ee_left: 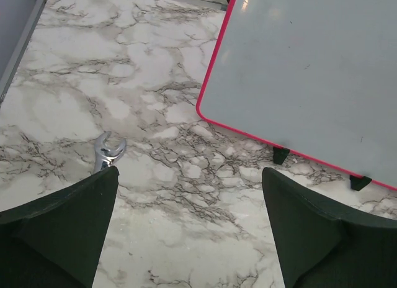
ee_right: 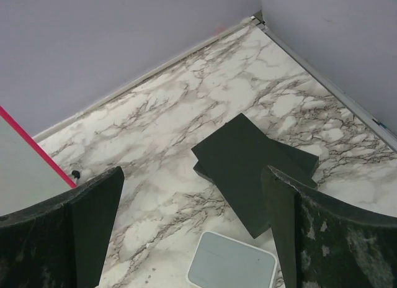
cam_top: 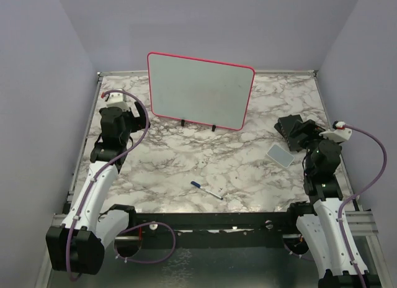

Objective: Write a sentence on the whiteboard
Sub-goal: Open the whiteboard marker at the center of the board.

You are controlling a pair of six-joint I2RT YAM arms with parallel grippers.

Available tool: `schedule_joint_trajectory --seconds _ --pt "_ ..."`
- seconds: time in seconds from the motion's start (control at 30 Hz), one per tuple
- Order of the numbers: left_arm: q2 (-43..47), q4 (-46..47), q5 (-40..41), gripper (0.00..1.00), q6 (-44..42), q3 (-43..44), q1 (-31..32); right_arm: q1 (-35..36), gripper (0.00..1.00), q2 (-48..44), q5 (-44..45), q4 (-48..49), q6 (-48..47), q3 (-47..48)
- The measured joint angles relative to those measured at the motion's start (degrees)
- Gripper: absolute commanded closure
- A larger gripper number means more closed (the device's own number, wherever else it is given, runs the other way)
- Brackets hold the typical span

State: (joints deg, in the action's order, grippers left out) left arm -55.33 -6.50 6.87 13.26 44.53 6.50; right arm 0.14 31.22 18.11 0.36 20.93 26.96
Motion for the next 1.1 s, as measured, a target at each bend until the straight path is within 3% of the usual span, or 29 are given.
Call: schedule_joint_trajectory --seconds 0.4,0.67,0.8,1.1 --pt "-2.4 -0.1 0.1 0.01 0.4 0.1 2.7 0.0 0.04 -0.3 -0.9 0.0 0.0 0.0" --pt "-2.2 0.5 -3.1 0.01 -5.8 -0.5 8.9 0.0 0.06 0.2 -3.0 0.3 -0.6 -0.1" --pt "-2.7 1.2 -7.6 0.01 -11.1 -2.1 15.3 0.0 0.07 2.8 -7.8 1.5 -1.6 -0.1" --pt "-10.8 -0.2 -17.2 0.02 -23.3 -6.2 38.3 0.0 0.07 6.2 -19.8 2.1 -2.6 -0.1"
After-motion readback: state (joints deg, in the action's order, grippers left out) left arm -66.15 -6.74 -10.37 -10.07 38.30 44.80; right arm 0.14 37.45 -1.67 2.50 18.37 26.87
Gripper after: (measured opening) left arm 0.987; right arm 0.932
